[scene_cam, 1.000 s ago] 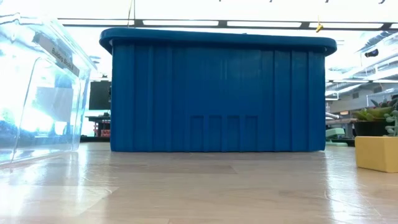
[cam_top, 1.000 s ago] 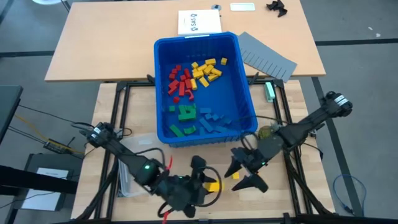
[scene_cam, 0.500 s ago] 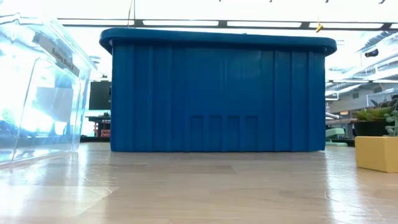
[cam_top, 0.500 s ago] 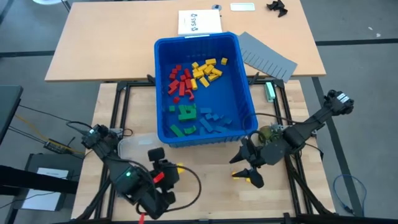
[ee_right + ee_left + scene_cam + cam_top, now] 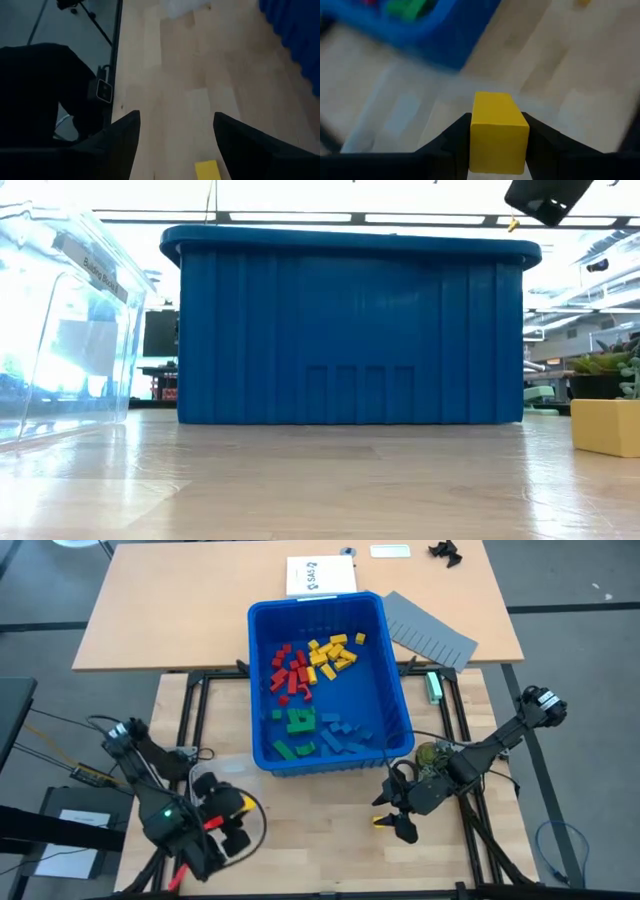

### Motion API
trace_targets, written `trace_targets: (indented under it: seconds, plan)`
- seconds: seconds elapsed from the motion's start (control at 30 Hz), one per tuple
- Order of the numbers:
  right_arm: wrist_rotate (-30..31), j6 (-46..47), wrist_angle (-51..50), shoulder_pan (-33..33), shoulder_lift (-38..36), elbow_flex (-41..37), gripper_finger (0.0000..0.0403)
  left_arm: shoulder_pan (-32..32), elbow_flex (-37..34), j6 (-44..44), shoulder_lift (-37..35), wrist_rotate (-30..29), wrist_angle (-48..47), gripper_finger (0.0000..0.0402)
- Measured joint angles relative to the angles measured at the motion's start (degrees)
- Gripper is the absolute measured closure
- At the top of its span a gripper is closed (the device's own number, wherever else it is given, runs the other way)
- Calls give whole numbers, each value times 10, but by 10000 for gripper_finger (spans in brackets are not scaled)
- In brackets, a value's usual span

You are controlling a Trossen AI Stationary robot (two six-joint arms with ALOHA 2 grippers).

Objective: Sort Items/Unsort Items

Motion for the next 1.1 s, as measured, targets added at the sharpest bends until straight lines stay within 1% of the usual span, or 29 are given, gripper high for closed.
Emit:
trace_targets:
  seconds: [0.1,0.2,0.33,0.47,0.57,0.7,0.8,0.93,1.0,1.1]
  plan:
    - [0,0,-1,1,0,-7,151,1,-63,-48,-26,58,-2,246]
    - [-1,0,0,1,0,-12,152,1,-103,-63,-35,80,5,244]
    - [-1,1,1,1,0,-18,152,9,-123,-67,-34,103,14,230]
    - [-18,-15,-8,-4,0,-18,146,17,-129,-68,-34,97,32,195]
    - [-28,-2,-57,4,0,-17,142,17,-129,-68,-34,85,35,169]
    - [-34,58,-161,31,0,-23,143,17,-129,-68,-34,68,38,147]
    - [-34,114,-194,60,0,-52,147,16,-129,-67,-34,41,59,143]
    - [-36,188,-156,96,0,-114,153,16,-129,-53,-34,30,74,144]
    - [-35,221,-92,110,0,-146,156,16,-129,-45,-34,30,79,144]
    - [-30,239,14,129,1,-185,161,16,-129,-44,-34,30,79,144]
